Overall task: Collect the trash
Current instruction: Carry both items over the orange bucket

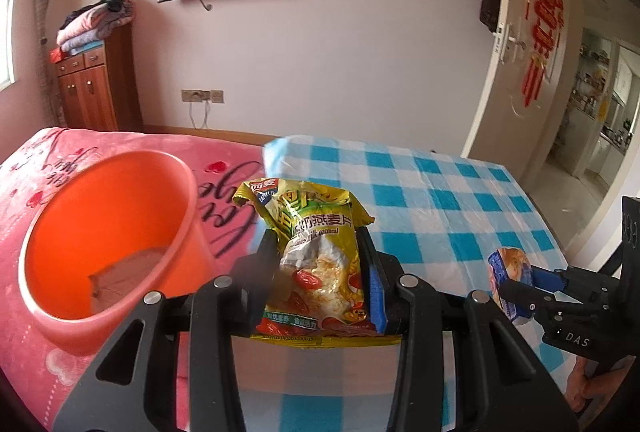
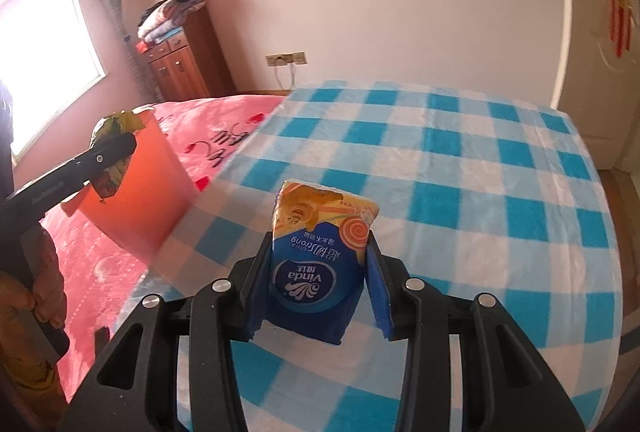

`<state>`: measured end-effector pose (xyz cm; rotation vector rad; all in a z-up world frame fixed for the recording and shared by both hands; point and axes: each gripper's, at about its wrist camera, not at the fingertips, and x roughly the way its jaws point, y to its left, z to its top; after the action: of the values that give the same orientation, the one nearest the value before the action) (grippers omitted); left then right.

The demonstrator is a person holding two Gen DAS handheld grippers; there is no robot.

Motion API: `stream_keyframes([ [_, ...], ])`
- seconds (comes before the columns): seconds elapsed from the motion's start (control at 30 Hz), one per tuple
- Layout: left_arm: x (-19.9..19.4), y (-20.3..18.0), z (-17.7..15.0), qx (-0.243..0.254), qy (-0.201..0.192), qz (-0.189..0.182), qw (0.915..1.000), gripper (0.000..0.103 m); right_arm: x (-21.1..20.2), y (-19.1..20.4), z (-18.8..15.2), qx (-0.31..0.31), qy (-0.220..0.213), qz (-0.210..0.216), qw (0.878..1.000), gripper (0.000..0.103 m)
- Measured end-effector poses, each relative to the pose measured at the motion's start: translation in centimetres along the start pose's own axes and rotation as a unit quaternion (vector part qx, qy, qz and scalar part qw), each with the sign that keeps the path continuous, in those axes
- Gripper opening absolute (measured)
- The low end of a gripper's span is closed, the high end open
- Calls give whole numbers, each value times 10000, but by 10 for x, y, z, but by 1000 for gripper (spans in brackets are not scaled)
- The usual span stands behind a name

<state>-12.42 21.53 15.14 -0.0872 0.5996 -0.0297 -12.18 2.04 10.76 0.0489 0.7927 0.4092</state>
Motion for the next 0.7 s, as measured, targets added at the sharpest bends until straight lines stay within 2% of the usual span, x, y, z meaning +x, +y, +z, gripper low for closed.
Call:
stream_keyframes([
  [0.33,-23,51,12,-230,-257,491,9982,42,16,58,38,-370,-3,623,9974,43],
  [0.7,-26,106,10,-587,-254,1025,9927,42,44,126,74,-723,119,1326,9885,43],
])
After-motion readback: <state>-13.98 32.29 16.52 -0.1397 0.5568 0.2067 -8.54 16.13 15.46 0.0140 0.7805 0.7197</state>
